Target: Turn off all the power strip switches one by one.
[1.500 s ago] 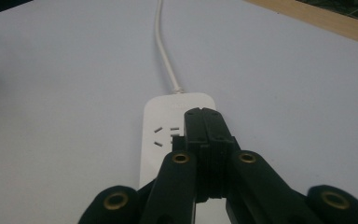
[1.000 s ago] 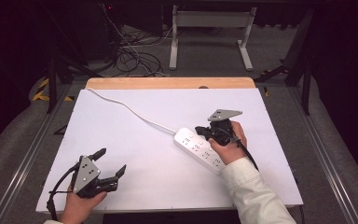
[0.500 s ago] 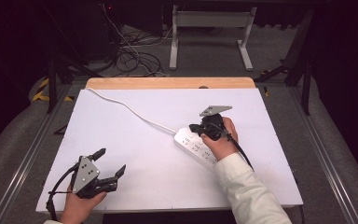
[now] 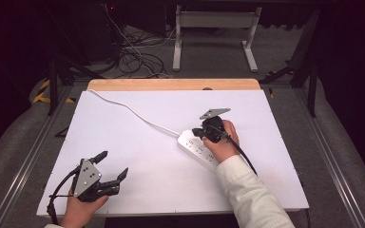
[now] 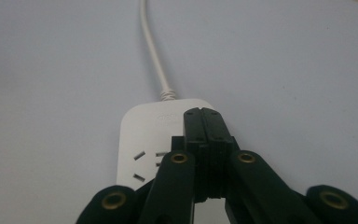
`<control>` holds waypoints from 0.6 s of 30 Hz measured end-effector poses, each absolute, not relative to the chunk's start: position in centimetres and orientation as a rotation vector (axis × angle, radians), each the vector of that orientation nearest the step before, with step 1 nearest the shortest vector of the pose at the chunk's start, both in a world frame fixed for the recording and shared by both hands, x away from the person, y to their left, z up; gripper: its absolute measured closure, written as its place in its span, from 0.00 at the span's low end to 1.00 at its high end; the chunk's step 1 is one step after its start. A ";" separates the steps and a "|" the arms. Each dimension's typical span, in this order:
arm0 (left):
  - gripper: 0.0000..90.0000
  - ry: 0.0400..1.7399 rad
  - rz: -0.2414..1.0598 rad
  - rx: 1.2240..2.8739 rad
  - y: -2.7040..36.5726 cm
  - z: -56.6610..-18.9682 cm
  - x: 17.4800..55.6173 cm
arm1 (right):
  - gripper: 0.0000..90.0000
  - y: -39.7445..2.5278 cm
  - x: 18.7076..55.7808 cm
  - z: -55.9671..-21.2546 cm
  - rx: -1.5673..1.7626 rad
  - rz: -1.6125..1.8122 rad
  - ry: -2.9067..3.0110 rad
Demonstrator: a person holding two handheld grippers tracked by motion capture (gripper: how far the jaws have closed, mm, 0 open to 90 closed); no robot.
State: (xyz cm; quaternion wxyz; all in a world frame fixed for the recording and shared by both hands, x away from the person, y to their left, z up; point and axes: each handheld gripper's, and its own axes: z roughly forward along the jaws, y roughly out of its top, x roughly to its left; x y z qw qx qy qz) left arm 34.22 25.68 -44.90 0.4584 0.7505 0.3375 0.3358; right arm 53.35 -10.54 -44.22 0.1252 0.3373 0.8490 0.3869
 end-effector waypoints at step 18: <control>0.19 0.832 0.825 1.849 25.6 -44.9 34.2 | 1.00 -9.9 53.5 -45.2 0.974 1.031 2.513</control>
